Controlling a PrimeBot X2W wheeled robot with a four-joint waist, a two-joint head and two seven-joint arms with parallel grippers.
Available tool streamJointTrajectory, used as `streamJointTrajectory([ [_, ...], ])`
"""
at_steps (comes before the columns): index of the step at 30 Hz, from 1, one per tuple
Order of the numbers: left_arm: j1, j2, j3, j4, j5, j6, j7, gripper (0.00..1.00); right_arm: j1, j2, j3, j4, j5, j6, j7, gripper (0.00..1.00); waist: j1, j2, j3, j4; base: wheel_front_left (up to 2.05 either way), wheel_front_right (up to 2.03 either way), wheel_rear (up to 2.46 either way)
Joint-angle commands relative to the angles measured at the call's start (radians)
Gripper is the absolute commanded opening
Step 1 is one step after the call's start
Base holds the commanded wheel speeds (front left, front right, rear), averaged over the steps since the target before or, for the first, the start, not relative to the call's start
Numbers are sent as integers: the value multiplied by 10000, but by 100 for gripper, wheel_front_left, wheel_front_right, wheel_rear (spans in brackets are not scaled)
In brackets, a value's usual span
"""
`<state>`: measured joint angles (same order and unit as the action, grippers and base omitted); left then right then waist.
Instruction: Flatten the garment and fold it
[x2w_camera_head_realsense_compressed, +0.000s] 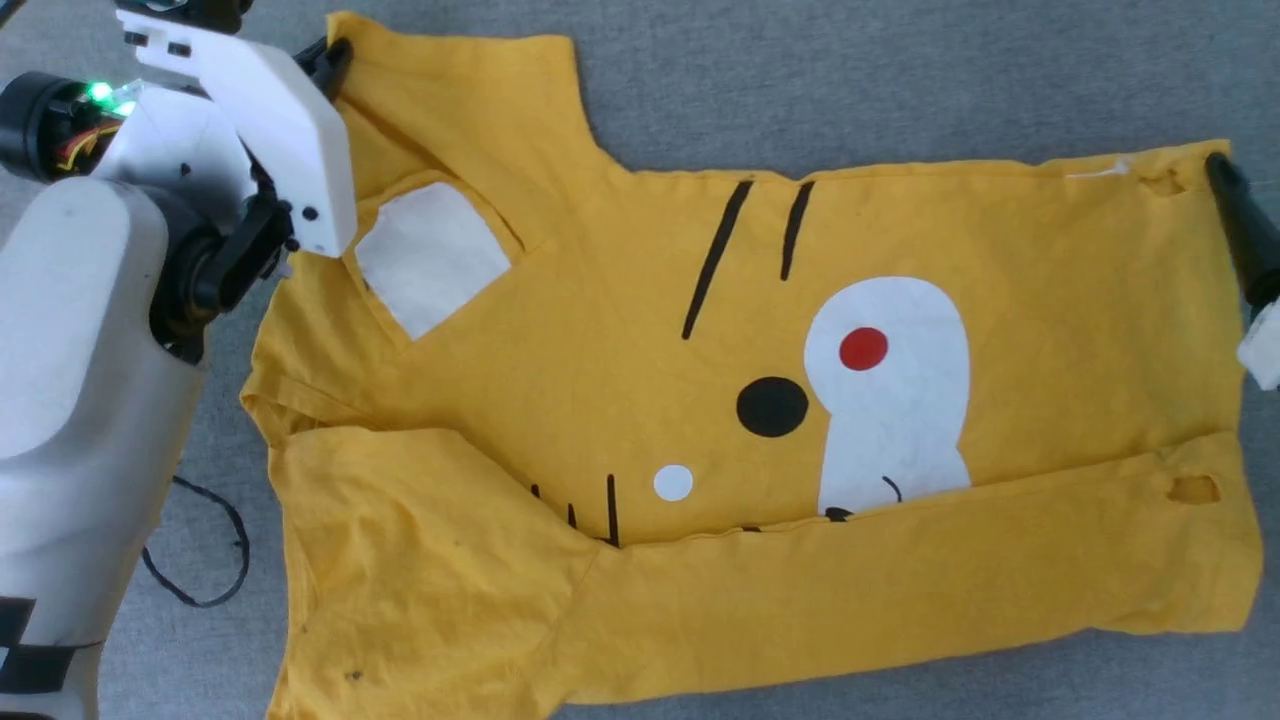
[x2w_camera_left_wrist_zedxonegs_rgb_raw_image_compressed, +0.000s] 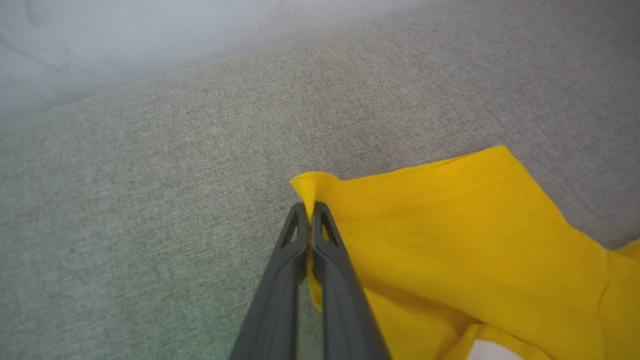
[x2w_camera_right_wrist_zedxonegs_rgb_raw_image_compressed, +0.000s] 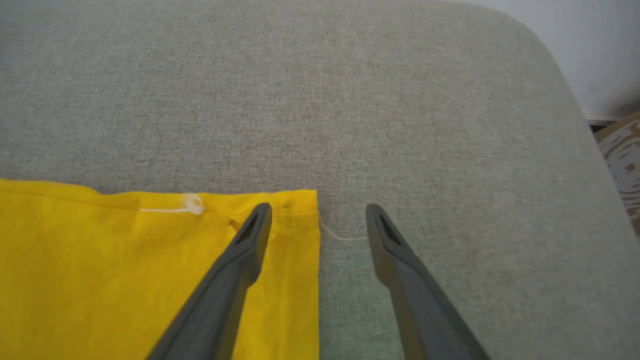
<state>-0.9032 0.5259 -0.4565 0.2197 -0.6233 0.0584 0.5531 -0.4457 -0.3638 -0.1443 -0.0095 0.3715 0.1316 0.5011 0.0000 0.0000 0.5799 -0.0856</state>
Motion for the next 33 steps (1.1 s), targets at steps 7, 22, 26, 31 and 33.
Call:
streamJointTrajectory([
  [7,-264,-130,-92,-59,48,83,-26,0,-548,-205,517,1026,365,-9,496,100,0,0,410,331,0,0,0],
  [22,61,-234,416,-72,-155,165,-1514,0,-1035,-418,331,1245,327,-9,159,0,0,0,-452,410,0,0,0],
  [26,336,-234,609,-257,-242,164,-2041,0,-881,-404,287,1120,261,-9,-134,0,0,0,-821,440,0,0,0],
  [31,1356,-80,902,-962,-329,255,-2928,0,-190,-317,313,773,354,-9,-525,0,0,0,-1409,508,0,0,0],
  [33,1963,30,941,-1385,-320,285,-3239,0,222,-242,288,624,414,-9,-702,0,0,0,-1627,548,0,0,0],
])
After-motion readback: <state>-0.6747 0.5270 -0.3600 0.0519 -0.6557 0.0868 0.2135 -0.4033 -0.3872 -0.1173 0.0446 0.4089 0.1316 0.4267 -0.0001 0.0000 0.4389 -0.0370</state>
